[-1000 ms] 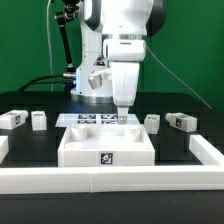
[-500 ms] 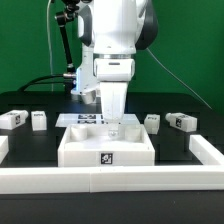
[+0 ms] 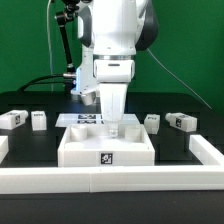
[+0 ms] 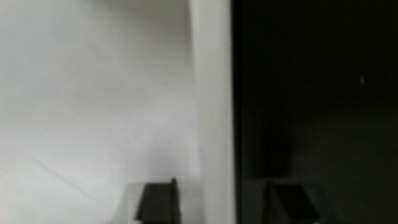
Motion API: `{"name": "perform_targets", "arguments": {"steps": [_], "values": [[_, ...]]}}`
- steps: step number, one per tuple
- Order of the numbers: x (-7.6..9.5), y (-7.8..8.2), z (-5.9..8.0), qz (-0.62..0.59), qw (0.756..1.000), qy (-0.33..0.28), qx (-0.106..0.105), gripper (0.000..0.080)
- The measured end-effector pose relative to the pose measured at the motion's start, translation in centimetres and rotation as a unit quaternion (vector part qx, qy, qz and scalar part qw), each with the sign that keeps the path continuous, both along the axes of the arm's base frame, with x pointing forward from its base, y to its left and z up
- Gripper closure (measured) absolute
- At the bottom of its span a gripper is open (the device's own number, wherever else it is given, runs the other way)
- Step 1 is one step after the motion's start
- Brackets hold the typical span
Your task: Assemble square table
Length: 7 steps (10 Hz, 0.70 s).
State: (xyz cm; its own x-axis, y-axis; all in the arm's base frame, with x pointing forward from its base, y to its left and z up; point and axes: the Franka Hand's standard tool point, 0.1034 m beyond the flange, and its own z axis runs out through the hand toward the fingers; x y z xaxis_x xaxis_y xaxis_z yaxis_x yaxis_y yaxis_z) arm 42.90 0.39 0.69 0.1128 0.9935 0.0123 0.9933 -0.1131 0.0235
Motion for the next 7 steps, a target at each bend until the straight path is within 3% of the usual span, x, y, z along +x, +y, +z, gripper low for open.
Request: {"name": "perform_targets", "arguments": {"steps": [1, 7], "values": [[-0.02, 0.02, -0.02, 0.000, 1.000, 0.000, 0.000, 0.0718], [-0.03, -0.02, -0.03, 0.000, 1.000, 0.000, 0.000, 0.0742]]}}
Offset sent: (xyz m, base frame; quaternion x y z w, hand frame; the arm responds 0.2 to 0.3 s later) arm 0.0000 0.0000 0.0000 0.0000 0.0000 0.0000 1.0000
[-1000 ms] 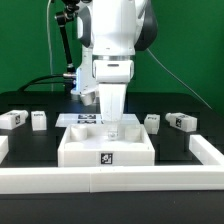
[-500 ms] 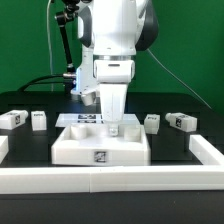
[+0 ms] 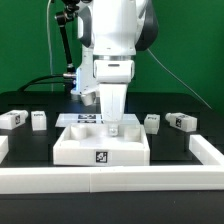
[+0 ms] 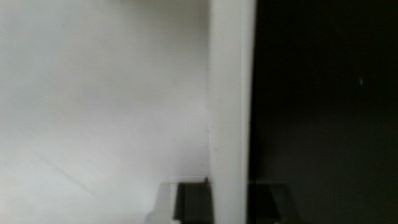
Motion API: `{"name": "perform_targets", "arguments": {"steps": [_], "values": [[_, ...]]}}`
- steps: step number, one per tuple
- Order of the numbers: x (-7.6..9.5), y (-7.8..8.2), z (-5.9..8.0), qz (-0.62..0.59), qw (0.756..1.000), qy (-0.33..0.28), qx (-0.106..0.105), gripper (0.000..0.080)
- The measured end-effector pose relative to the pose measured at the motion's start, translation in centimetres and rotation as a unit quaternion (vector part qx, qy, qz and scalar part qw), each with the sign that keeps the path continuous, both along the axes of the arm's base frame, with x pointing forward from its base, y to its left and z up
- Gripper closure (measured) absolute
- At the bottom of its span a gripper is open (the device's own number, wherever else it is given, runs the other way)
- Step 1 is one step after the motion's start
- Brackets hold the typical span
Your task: Assemble square table
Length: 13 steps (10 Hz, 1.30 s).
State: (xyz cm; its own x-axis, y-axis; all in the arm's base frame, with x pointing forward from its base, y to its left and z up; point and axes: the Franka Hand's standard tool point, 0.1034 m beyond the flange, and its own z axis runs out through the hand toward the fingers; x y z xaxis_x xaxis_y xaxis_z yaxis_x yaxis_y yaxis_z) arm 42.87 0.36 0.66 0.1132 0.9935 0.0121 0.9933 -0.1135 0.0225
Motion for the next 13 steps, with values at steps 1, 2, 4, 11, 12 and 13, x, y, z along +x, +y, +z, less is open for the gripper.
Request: {"name": "perform_targets", "arguments": {"steps": [1, 2, 4, 11, 12, 13], "values": [[0.0, 0.0, 0.0, 0.004, 1.000, 0.001, -0.001, 0.0742], [0.6, 0.1, 0.0, 0.014, 1.000, 0.004, -0.002, 0.0742], [1.9, 1.3, 0.0, 0.032, 0.999, 0.003, -0.001, 0.0742], [5.1, 7.0, 0.1, 0.057, 0.998, 0.000, 0.010, 0.0742], [5.4, 7.5, 0.1, 0.060, 0.998, -0.001, 0.010, 0.0741], [5.5, 7.9, 0.1, 0.058, 0.998, -0.001, 0.010, 0.0741]]}}
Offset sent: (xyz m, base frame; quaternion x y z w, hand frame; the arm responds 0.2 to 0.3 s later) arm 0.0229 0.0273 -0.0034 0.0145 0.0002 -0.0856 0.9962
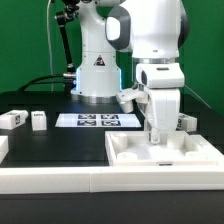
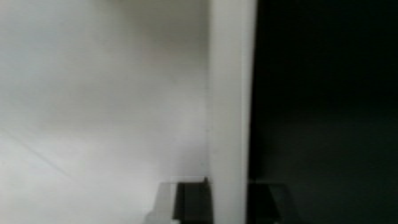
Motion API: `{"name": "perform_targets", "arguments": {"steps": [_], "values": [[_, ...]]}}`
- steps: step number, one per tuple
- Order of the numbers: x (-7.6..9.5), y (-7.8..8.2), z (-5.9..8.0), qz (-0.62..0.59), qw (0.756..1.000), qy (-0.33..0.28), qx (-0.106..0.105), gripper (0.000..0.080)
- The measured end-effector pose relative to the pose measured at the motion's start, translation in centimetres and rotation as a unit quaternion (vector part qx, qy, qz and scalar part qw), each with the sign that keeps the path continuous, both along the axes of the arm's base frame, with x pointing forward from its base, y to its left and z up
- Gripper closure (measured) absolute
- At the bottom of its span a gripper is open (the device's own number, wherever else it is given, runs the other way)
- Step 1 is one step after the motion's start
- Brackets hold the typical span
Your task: Assemble square table
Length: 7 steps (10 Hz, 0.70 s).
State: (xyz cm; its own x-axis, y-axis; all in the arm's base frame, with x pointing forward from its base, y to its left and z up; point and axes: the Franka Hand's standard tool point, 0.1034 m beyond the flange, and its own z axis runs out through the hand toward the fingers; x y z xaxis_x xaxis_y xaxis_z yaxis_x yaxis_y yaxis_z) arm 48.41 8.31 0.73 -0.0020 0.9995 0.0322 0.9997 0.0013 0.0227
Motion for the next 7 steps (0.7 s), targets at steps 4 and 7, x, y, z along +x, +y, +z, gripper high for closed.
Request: {"name": "perform_targets", "arguments": {"steps": [4, 7], "values": [[0.06, -0.06, -0.01, -0.003, 1.000, 0.004, -0.002, 0.0513], [-0.07, -0.52, 0.66, -0.022, 1.000, -0.001, -0.003, 0.0215]]}}
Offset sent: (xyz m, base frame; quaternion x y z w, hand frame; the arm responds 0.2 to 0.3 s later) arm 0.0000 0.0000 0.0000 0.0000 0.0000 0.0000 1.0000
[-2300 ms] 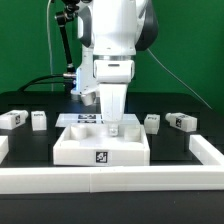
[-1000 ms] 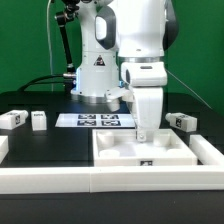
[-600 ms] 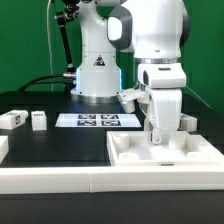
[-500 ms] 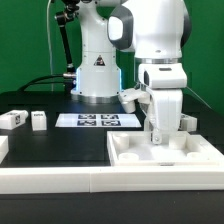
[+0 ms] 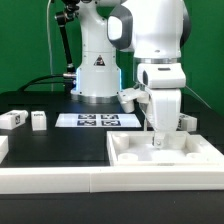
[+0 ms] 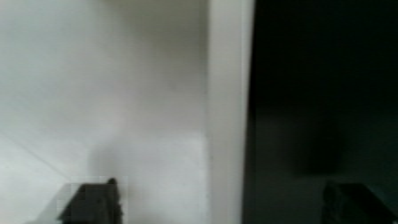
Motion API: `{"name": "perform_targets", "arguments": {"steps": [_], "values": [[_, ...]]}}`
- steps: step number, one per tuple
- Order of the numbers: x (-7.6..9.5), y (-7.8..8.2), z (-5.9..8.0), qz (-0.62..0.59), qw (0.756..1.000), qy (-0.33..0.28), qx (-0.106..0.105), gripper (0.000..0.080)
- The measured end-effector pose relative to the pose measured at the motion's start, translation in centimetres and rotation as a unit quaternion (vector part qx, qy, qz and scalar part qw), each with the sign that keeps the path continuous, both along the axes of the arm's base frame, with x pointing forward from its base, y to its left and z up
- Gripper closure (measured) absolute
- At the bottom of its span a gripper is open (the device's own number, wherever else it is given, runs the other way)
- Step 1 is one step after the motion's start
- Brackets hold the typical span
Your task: Assemble square table
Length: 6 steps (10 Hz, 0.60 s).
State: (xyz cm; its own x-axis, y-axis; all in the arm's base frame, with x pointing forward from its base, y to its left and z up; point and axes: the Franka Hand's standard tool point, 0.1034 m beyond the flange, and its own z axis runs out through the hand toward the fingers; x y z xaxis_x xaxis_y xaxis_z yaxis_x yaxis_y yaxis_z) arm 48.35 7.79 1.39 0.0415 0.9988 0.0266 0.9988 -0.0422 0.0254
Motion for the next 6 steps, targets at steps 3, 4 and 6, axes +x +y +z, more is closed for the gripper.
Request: {"name": "perform_targets", "arguments": {"steps": [3, 4, 6], "values": [[-1.6, 0.3, 2.8, -0.080, 0.997, -0.010, -0.004, 0.0154], [-2.2, 0.7, 3.7, -0.094, 0.995, -0.015, -0.005, 0.0151], [-3.1, 2.1, 5.0, -0.132, 0.991, -0.022, -0.003, 0.0151]]}}
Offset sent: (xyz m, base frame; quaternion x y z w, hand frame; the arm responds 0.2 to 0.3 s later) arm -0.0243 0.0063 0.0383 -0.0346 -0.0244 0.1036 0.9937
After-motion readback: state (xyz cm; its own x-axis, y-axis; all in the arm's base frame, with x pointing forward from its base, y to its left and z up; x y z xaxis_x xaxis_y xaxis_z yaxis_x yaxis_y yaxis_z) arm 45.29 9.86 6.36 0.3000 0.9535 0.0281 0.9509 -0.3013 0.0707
